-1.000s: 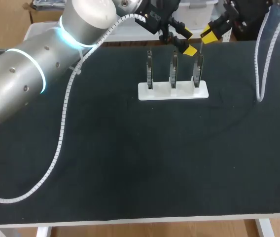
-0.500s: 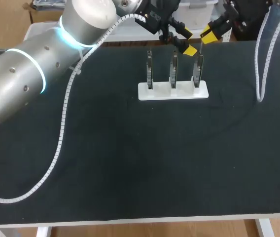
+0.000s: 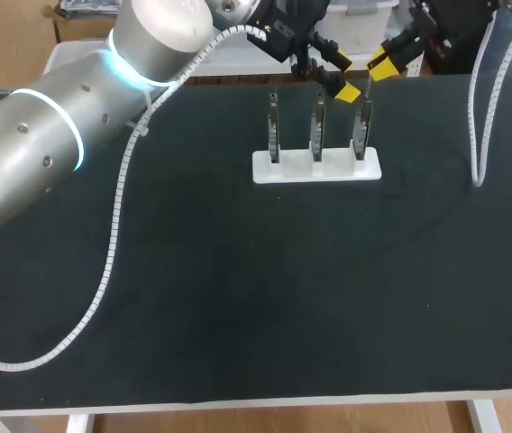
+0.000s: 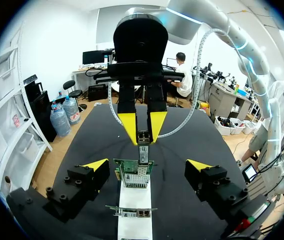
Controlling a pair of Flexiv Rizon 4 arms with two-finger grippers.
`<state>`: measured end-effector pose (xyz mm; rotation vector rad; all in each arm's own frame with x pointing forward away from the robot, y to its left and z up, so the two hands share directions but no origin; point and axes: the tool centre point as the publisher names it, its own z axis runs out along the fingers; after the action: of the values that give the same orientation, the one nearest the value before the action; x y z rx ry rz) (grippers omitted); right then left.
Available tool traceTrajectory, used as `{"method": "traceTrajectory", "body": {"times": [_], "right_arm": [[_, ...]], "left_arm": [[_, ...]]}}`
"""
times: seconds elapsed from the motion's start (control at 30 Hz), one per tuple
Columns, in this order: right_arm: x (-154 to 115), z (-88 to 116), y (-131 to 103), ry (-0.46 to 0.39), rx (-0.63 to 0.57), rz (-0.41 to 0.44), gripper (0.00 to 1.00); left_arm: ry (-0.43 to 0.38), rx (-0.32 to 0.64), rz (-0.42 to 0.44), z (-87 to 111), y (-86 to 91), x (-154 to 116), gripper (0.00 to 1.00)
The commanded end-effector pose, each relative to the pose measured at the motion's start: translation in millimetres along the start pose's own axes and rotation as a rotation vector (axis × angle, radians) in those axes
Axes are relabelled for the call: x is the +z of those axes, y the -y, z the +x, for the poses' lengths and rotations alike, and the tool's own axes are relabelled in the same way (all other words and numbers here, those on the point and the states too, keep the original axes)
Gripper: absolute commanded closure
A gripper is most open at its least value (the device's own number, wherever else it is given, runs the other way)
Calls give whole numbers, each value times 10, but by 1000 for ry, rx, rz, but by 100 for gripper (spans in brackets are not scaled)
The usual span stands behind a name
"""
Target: Pick up the optical module with the left hand, and insert it into the network port with the right hand.
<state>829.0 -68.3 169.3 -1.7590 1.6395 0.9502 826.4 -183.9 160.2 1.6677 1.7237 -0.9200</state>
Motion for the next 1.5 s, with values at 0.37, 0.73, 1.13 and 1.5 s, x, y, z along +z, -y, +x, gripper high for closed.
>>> {"method": "traceTrajectory", "body": {"times": [0.37, 0.73, 1.13, 1.5], "right_arm": [[-54, -36, 84, 4, -14, -440, 100], [-98, -89, 32, 2, -18, -383, 100], [-107, -89, 31, -7, -3, -335, 100], [-107, -98, 57, -19, -5, -290, 100]], "left_arm": [[-10, -2, 48, -39, -98, 19, 0], [-10, -2, 48, -39, -98, 19, 0], [-10, -2, 48, -39, -98, 19, 0], [-10, -2, 48, -39, -98, 19, 0]]}}
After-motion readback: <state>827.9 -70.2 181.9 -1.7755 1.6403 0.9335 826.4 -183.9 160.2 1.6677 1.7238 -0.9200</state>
